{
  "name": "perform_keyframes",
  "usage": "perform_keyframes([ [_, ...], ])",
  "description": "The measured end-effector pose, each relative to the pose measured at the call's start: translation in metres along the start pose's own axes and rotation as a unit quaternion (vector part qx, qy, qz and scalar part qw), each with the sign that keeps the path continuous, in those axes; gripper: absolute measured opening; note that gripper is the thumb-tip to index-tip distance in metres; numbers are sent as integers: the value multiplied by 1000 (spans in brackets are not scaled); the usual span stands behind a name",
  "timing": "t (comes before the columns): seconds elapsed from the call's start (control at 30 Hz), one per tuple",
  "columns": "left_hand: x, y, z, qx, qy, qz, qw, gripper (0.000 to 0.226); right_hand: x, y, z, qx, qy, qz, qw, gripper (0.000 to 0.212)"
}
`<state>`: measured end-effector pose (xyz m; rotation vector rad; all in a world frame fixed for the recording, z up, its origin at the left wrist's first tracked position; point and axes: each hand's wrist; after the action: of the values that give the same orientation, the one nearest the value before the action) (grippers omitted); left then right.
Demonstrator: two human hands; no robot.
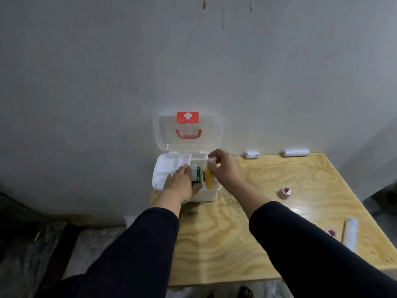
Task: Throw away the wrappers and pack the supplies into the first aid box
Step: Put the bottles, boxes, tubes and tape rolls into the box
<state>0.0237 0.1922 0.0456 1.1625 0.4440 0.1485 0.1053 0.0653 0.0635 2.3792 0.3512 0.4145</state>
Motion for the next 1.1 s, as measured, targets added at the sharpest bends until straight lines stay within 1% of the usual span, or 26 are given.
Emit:
perform_keyframes([
  [0.17, 5, -7, -8, 16, -18, 7, 1000, 80, -3, -18, 7, -12, -22, -1, 1000, 17],
  [0.27, 6, -9, -9, 17, -21, 7, 1000, 82, -2, -22, 10, -20, -31, -1, 999, 22],
  [0.4, 7, -6, -8, 26, -23, 5, 999, 84, -2, -18, 9, -28, -27, -30, 999, 27],
  [0.47, 6, 1, -5, 21, -29, 12, 999, 79, -1, -11, 8, -24, -25, -47, 998, 28],
  [0.57, 8, 19, 9, 12, -51, 56, 997, 64, -3, 8, 9, -21, -33, -45, 998, 29],
  [0.67, 13, 36, 36, 10, -101, 116, 988, 49, -8, 32, 20, -38, -72, -40, 996, 29],
  [0.73, 14, 41, 60, 11, -137, 123, 983, 44, -14, 51, 33, -66, -103, -44, 992, 29],
  [0.77, 15, 40, 73, 18, -155, 114, 981, 43, -18, 61, 40, -76, -117, -42, 989, 29],
  [0.83, 15, 32, 96, 33, -185, 64, 980, 40, -28, 82, 55, -87, -154, -41, 983, 28],
  [0.93, 14, 10, 129, 25, -190, -69, 979, 39, -43, 113, 78, -102, -213, -49, 970, 29],
  [1.0, 12, -5, 147, 46, -193, -139, 970, 37, -54, 132, 94, -118, -245, -54, 961, 30],
  [1.03, 11, -13, 157, 66, -199, -161, 964, 36, -61, 142, 103, -135, -255, -58, 956, 31],
  [1.1, 11, -26, 166, 103, -206, -181, 956, 34, -72, 156, 118, -156, -280, -62, 945, 34],
])
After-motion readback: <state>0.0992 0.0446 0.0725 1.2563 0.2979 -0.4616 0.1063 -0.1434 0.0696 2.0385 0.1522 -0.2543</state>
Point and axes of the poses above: each hand's wrist, its own x-axis towards the middle knuckle, its own y-axis out of the back of the hand, z = x × y, and after that the axes turned 4 degrees about z, right-handed
